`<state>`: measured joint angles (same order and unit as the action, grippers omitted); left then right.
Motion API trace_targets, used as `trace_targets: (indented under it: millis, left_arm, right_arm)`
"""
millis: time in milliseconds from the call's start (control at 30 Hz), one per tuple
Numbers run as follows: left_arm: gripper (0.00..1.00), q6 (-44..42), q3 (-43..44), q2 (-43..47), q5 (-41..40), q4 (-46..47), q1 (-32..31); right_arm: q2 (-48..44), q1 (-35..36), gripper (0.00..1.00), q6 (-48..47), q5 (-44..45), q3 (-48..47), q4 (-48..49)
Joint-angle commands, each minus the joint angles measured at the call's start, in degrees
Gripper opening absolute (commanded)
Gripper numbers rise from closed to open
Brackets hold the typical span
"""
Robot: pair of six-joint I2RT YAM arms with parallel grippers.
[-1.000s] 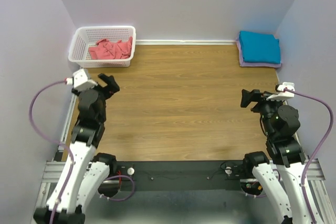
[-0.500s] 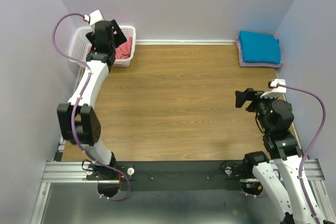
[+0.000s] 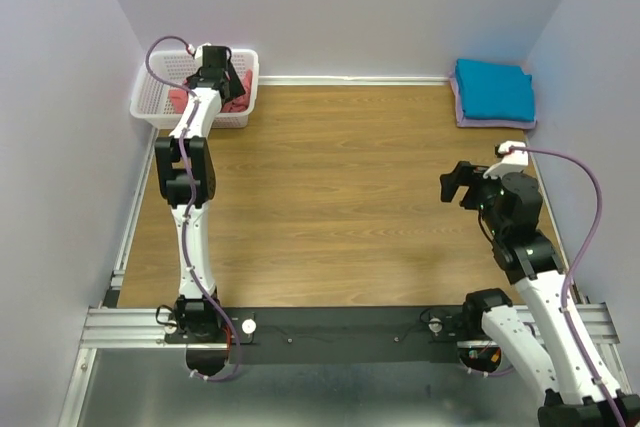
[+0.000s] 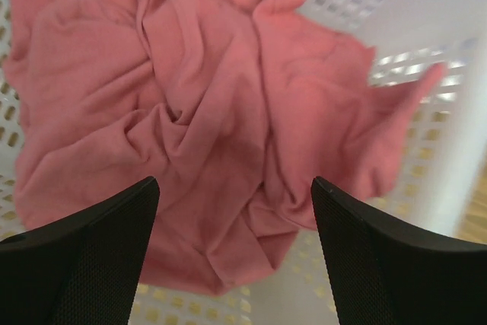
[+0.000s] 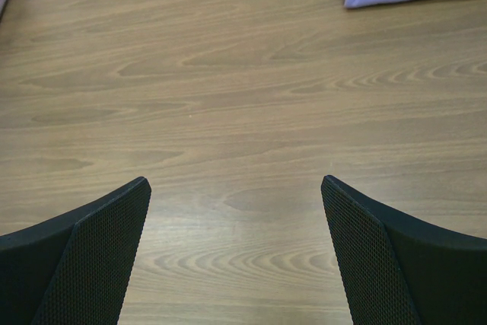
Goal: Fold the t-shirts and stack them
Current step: Grab the tshirt from the pile
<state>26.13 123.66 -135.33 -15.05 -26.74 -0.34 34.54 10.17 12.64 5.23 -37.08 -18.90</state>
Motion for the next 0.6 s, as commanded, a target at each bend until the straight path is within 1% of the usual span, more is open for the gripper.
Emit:
trace_targets:
  millis: [0, 100, 167, 200, 233, 300, 333, 367, 400, 433, 467, 567]
  left_arm:
    - [0.86, 0.15, 2.20, -4.05, 3.35, -0.16, 2.36]
    - [0.81, 0.33, 3.52, -6.52, 4.84, 0.28, 3.50]
    - [0.69, 0.33, 3.00, -8.28, 7.21, 1.60, 4.20]
    - [0.68, 0.33, 2.99, -8.46, 8.01, 2.30, 4.38]
    - [0.60, 0.24, 2.65, -8.46, 8.54, 3.09, 4.64]
    - [0.50, -0.11, 1.42, -8.29, 9.77, 5.37, 5.08]
    - [0.42, -0.38, 1.24, -8.11, 10.21, 6.08, 5.35]
    - [0.25, -0.99, 1.15, -7.68, 11.08, 7.22, 5.52]
    - [0.18, -1.34, 1.15, -7.24, 11.53, 7.84, 5.96]
    - [0.03, -1.69, 0.89, -6.54, 12.14, 8.72, 6.14]
    - [0.00, -2.31, 0.62, -5.75, 12.93, 10.20, 6.23]
    - [0.00, -2.22, -0.95, -0.30, 13.73, 12.76, 6.49]
  right_arm:
    - [3.32, 0.37, 1.00, 1.33, -1.98, -1.68, 0.88]
    - [5.18, 0.37, 1.00, 1.16, -2.95, -2.47, 0.88]
    - [6.76, 0.37, 1.00, 1.15, -3.21, -3.08, 0.88]
    - [6.76, 0.37, 1.00, 1.07, -3.21, -3.26, 0.88]
    - [7.37, 0.37, 1.00, 1.07, -3.30, -3.35, 0.88]
    - [7.82, 0.37, 1.00, 1.15, -3.65, -3.61, 0.88]
    - [7.91, 0.37, 1.00, 1.15, -3.83, -3.70, 0.88]
    - [7.99, 0.37, 1.00, 1.15, -4.18, -3.87, 0.88]
    - [7.99, 0.37, 1.00, 1.15, -4.35, -3.96, 0.88]
    - [8.08, 0.37, 1.00, 1.24, -4.70, -4.14, 0.79]
    - [8.17, 0.37, 1.00, 1.24, -4.88, -4.23, 0.70]
    - [8.34, 0.37, 1.00, 1.42, -4.88, -4.67, 0.79]
